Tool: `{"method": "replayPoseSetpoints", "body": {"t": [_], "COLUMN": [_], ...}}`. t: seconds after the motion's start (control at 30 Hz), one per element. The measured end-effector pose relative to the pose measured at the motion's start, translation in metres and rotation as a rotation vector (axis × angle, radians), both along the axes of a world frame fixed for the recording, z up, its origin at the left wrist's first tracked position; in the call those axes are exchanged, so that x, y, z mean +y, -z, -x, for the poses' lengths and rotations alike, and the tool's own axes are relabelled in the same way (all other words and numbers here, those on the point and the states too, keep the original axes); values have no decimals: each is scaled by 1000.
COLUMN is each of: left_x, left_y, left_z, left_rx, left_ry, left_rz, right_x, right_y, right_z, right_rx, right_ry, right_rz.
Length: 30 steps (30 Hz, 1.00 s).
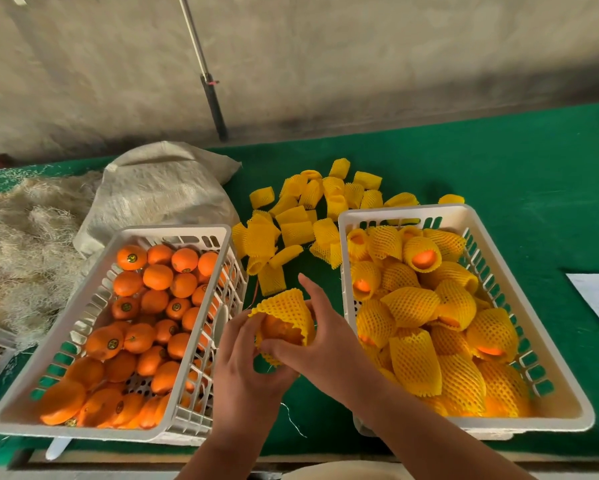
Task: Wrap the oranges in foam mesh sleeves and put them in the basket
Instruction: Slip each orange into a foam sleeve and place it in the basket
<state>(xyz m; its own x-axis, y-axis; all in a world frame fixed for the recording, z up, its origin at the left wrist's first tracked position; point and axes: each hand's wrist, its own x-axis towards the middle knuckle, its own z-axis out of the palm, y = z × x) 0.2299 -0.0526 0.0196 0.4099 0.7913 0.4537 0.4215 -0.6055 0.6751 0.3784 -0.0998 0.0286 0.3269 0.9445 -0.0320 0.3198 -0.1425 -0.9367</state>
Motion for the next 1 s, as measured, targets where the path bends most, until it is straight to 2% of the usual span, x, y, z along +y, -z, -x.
{"method": "replayPoseSetpoints", "body": {"t": [0.13, 0.33, 0.5, 0.6, 0.67, 0.73, 0.8, 0.87, 0.93, 1.0], "left_x": [-2, -7, -15, -14, -8, 3, 17, 23, 23, 20], "left_y": [7, 9, 5, 5, 2, -3, -9, -12, -10, -8], "left_z": [0, 1, 3, 15, 20, 17, 9, 1, -6, -9], "left_rx": [142, 209, 134, -7, -159, -307, -254, -186, -208, -264], "left_ry": [-40, -60, 20, 108, 32, -45, 17, 154, 253, 286], "left_rz": [3, 100, 106, 134, 314, 647, 1004, 1282, 1380, 1364], "right_x": [0, -2, -6, -8, -10, -10, -10, -10, -11, -13], "right_y": [7, 15, 18, 20, 22, 24, 25, 27, 31, 33], "right_z": [4, 1, -5, -13, -18, -21, -19, -14, -10, -9], "right_rx": [-54, -156, -204, -237, -256, -275, -289, -307, -306, -268], "right_ry": [76, 215, 223, 189, 169, 140, 99, 53, 2, -47], "right_rz": [9, -4, -19, -37, -52, -65, -86, -100, -104, -91]}}
